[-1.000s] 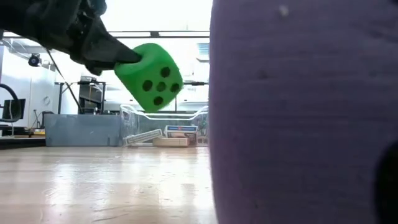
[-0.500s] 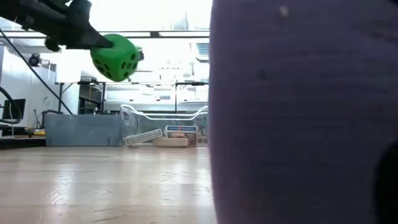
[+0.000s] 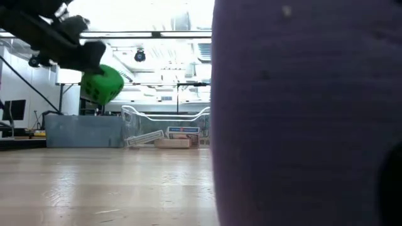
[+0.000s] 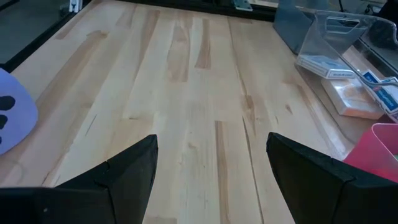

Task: Pick & Place Toys
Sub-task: Put the green game die into the black bin, then put the purple game die into the black bin

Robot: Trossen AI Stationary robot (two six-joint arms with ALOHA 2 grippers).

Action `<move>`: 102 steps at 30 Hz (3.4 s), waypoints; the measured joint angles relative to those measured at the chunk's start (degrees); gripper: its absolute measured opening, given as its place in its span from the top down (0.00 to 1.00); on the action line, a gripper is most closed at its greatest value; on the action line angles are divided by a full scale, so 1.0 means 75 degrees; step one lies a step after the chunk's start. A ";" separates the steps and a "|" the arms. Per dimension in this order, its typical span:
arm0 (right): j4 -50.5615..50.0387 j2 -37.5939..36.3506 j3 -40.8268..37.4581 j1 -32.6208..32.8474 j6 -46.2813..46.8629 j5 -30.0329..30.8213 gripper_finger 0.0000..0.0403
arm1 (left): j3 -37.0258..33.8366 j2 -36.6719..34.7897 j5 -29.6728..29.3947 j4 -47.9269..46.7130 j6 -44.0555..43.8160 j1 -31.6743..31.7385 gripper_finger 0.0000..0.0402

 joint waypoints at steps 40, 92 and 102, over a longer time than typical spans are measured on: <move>0.0936 0.0066 0.0006 0.0222 -0.0146 -0.1375 0.26 | -0.0196 0.0000 0.6212 0.1979 0.1798 0.3057 0.14; -0.2009 0.4150 0.4638 -0.0156 -0.0786 -0.2070 0.96 | -0.2315 0.0107 0.7452 0.6615 0.1166 -0.1044 0.54; 0.1982 0.3284 0.2985 0.0407 -0.1727 -0.3353 0.96 | -0.1685 0.1894 0.7284 0.6680 0.1704 -0.1831 0.54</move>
